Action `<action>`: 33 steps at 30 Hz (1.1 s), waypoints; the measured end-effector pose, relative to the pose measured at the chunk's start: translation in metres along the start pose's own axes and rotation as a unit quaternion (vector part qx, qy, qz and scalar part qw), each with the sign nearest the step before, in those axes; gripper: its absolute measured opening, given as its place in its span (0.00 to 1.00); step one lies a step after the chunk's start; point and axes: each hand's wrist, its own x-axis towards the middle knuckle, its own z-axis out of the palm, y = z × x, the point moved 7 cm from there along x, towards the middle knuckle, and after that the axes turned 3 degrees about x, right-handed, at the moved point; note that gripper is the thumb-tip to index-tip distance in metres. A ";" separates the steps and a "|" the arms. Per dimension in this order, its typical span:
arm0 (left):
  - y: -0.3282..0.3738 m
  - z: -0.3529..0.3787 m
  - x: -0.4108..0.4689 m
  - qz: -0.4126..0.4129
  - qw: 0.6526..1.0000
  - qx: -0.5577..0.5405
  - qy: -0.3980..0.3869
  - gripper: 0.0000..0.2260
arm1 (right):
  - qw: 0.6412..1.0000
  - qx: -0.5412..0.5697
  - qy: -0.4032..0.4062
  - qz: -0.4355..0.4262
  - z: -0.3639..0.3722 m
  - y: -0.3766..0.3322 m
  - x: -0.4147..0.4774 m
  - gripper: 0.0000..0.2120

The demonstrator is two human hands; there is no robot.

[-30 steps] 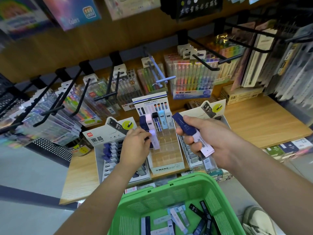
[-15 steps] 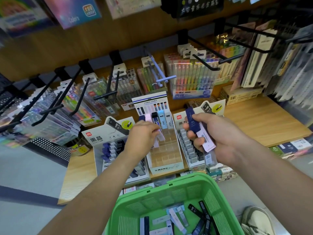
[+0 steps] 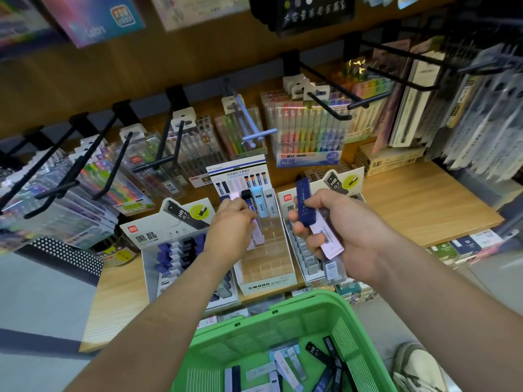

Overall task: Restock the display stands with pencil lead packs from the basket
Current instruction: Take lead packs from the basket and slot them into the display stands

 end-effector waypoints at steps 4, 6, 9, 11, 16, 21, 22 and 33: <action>0.004 -0.007 -0.001 -0.036 0.999 -0.006 0.012 0.09 | 0.995 0.073 -0.044 0.042 0.009 0.007 -0.001 0.12; 0.004 -0.024 -0.003 -0.127 0.983 -0.130 0.024 0.04 | 0.993 0.099 -0.051 0.042 0.011 0.007 -0.002 0.08; 0.027 -0.039 -0.027 -0.267 0.819 -0.507 -0.036 0.02 | 0.993 0.120 -0.012 0.013 0.007 0.004 0.000 0.06; 0.058 -0.052 -0.046 -0.268 0.733 -0.619 -0.094 0.09 | 0.994 0.108 0.029 -0.011 0.002 0.004 0.003 0.07; 0.084 -0.075 -0.060 -0.267 0.719 -0.634 -0.099 0.14 | 0.995 0.056 0.064 -0.049 0.010 0.010 0.004 0.12; 0.073 -0.077 -0.075 -0.288 0.697 -0.649 -0.103 0.14 | 0.995 0.083 0.051 -0.036 0.015 0.013 0.005 0.16; 0.071 -0.078 -0.078 -0.289 0.695 -0.651 -0.095 0.14 | 0.994 0.081 0.065 -0.046 0.011 0.008 0.004 0.14; 0.058 -0.080 -0.081 -0.270 0.729 -0.629 -0.012 0.19 | 0.966 -0.246 -0.075 -0.040 0.025 0.019 0.004 0.06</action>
